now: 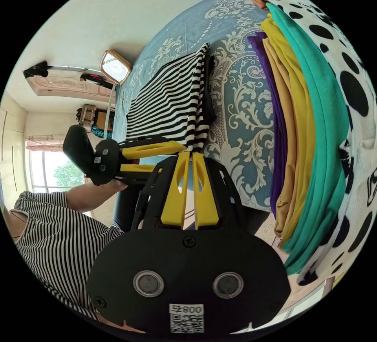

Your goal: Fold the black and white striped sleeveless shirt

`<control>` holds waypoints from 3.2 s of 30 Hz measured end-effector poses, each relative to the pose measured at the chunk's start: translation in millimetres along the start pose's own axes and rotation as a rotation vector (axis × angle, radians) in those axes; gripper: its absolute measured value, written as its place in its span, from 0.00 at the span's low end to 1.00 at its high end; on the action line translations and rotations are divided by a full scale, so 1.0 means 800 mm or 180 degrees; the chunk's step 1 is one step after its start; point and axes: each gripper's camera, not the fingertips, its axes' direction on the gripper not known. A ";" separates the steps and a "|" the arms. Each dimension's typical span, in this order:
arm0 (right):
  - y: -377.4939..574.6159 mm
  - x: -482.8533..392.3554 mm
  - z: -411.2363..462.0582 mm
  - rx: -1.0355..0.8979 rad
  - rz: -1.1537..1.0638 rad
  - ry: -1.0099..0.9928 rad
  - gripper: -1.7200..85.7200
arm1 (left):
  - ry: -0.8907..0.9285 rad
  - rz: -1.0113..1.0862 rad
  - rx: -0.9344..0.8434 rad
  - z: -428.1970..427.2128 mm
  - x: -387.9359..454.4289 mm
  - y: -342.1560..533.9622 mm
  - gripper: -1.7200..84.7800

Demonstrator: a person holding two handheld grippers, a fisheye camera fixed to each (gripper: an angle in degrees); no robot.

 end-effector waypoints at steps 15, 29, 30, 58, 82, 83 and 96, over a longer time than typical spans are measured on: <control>-0.173 -0.067 -0.029 0.0521 -0.0241 0.0625 0.11 | 0.0041 -0.0149 0.0056 -0.025 0.027 -0.060 0.04; -0.280 -0.110 -0.011 0.0272 -0.0131 0.0876 0.12 | 0.0261 -0.0241 0.0177 -0.019 0.014 -0.035 0.04; -0.283 -0.112 -0.012 0.0264 -0.0130 0.0882 0.11 | 0.0261 -0.0239 0.0181 -0.017 0.012 -0.029 0.04; -0.406 -0.497 -0.005 0.0305 -0.0862 -0.0742 0.05 | 0.1062 -0.2952 0.2342 -0.086 -0.166 0.583 0.03; -0.510 -0.788 0.224 -0.0744 -0.0953 0.0023 0.05 | 0.1922 -0.4714 0.2764 0.113 -0.207 0.969 0.03; -0.511 -0.797 0.225 -0.0752 -0.0961 0.0025 0.06 | 0.1966 -0.4749 0.2775 0.120 -0.208 0.979 0.03; -0.498 -0.895 0.160 -0.0649 -0.1370 -0.0228 0.06 | 0.1607 -0.4215 0.2880 0.111 -0.205 1.008 0.02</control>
